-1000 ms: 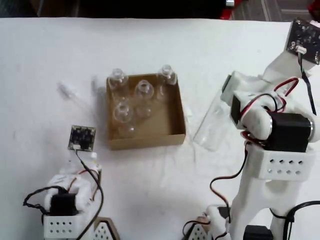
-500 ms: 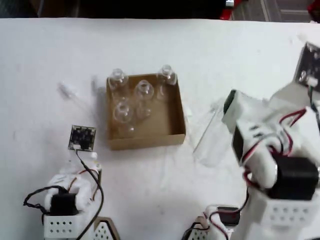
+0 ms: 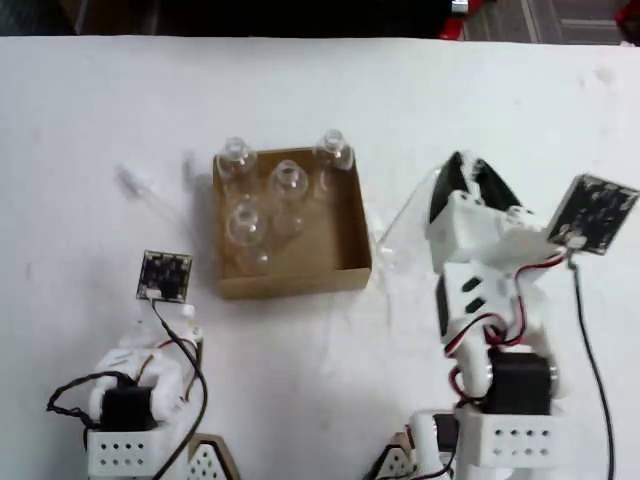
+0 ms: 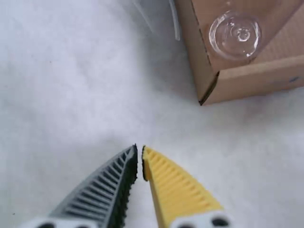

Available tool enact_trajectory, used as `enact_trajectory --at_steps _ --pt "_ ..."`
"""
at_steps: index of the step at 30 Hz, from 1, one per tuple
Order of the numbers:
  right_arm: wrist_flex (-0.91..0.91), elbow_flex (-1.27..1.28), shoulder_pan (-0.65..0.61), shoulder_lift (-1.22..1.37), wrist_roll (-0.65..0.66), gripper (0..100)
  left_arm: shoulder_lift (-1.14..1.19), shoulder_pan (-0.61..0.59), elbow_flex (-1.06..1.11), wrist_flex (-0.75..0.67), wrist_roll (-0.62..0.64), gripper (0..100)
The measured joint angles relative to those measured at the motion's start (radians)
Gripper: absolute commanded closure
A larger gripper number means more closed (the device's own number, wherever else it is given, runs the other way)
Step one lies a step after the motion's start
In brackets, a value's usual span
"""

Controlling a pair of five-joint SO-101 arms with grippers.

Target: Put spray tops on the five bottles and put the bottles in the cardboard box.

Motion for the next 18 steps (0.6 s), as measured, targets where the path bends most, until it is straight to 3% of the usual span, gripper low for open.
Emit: enact_trajectory --at_steps 9,18 --pt "-0.362 0.27 -0.272 -0.037 0.247 98.1 0.0 0.0 0.0 0.0 0.0 98" --pt "-0.914 0.651 -0.402 -0.035 0.479 98.1 0.0 0.0 0.0 0.0 0.0 98"
